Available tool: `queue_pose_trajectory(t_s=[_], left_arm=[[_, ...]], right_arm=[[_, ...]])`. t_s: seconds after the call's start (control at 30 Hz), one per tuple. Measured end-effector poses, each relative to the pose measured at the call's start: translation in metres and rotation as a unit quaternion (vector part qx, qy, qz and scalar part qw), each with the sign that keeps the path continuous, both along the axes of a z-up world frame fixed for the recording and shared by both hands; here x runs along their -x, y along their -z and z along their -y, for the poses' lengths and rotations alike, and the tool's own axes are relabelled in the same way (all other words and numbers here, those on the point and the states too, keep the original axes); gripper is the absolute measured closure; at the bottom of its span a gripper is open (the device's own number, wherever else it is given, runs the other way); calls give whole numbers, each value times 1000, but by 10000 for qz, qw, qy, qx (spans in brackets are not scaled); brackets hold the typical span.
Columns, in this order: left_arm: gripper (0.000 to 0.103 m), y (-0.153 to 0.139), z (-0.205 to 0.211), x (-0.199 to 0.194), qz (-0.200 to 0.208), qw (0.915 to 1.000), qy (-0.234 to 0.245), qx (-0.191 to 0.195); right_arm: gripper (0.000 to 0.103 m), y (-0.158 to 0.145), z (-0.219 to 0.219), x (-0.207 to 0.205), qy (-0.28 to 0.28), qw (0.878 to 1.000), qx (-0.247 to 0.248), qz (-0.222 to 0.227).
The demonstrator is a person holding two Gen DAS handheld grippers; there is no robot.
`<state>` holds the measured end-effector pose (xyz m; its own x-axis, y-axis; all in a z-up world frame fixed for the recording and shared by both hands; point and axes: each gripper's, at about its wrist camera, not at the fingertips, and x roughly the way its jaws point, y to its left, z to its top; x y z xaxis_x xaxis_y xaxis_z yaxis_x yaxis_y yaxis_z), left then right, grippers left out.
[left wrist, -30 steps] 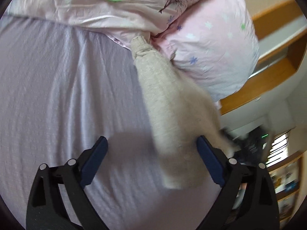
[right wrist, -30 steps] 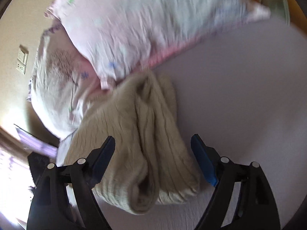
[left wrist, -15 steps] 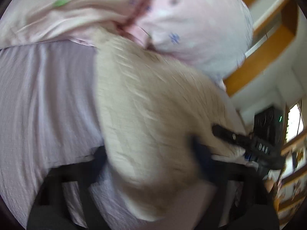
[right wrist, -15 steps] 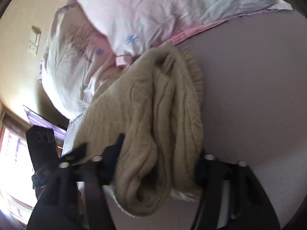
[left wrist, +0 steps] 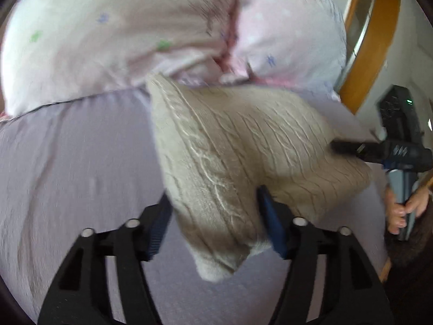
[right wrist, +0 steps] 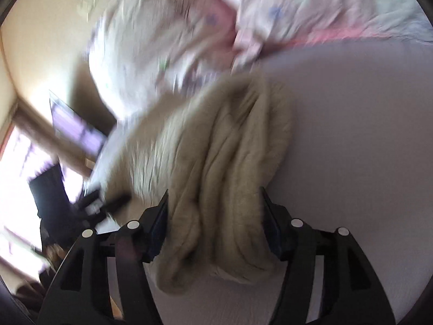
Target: Fold small clothes
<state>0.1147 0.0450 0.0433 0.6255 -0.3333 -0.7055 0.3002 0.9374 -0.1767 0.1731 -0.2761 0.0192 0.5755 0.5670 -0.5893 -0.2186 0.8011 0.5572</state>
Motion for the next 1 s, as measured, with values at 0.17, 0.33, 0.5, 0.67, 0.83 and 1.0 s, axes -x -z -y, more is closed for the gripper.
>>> queue_pose_trajectory(t_s=[0.17, 0.33, 0.5, 0.67, 0.83, 1.0], left_arm=[[15, 2, -13, -7, 114, 9988, -350, 321], [12, 3, -17, -7, 19, 9982, -384, 456], [5, 1, -13, -1, 147, 9981, -205, 557], [4, -5, -1, 5, 370, 9985, 17, 399], [4, -23, -15, 15, 702, 9956, -242, 566], [4, -51, 0, 25, 1056, 9915, -18, 766]], right_arm=[[42, -29, -20, -7, -91, 9994, -2, 330], [82, 3, -49, -22, -362, 9982, 460, -130], [92, -12, -7, -1, 533, 9977, 179, 372], [92, 1, -13, -9, 816, 9945, 618, 233], [79, -16, -14, 11, 867, 9900, 1007, 468], [58, -33, -21, 40, 34, 9980, 46, 628]])
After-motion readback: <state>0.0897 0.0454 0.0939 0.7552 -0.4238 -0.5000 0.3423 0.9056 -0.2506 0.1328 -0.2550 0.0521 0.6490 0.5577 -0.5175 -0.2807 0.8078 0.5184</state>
